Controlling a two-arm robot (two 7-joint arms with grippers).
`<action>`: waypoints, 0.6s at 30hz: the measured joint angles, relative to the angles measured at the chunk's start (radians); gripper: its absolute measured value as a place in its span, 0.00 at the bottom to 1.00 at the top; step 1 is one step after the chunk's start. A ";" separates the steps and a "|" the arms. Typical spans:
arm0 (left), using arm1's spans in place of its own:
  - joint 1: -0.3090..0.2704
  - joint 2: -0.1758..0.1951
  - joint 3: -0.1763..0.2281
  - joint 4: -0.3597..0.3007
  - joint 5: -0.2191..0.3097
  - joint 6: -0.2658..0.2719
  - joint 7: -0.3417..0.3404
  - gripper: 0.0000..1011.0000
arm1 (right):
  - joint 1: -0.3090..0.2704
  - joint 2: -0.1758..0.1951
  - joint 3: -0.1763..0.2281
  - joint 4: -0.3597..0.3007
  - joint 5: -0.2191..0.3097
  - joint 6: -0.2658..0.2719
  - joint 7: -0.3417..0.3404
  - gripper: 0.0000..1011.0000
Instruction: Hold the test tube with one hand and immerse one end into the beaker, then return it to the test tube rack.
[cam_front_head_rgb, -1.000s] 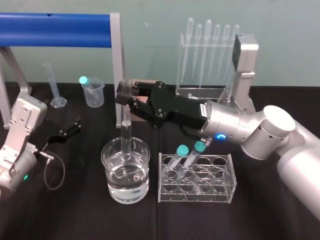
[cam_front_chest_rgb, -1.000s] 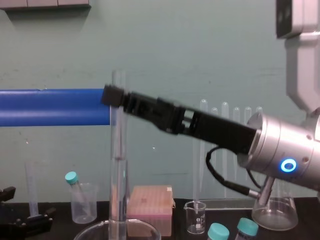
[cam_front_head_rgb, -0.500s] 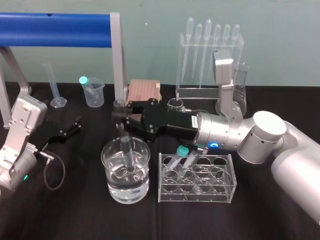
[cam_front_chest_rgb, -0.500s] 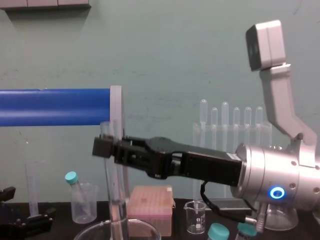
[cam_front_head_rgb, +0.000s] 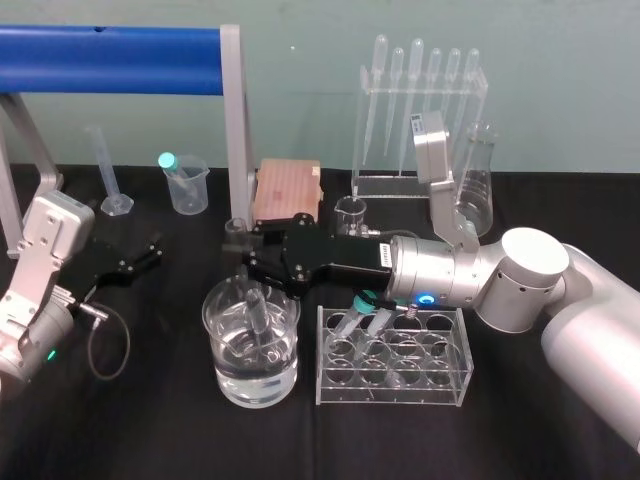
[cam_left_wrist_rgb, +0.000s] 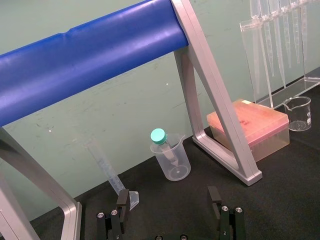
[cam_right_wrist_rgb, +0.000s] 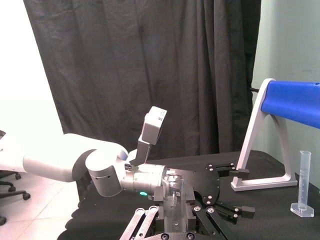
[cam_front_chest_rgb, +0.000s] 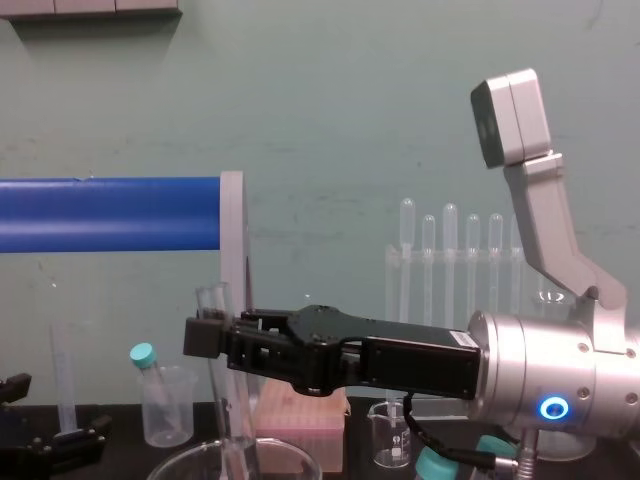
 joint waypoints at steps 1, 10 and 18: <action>0.000 0.000 0.000 0.000 0.000 0.000 0.000 0.99 | 0.000 0.000 0.000 0.000 0.000 0.000 0.000 0.23; 0.000 0.000 0.000 0.000 0.000 0.000 0.000 0.99 | -0.001 0.000 0.001 -0.001 0.001 0.000 0.000 0.23; 0.000 0.000 0.000 0.000 0.000 0.000 0.000 0.99 | -0.001 0.000 0.002 -0.002 0.002 0.000 0.001 0.23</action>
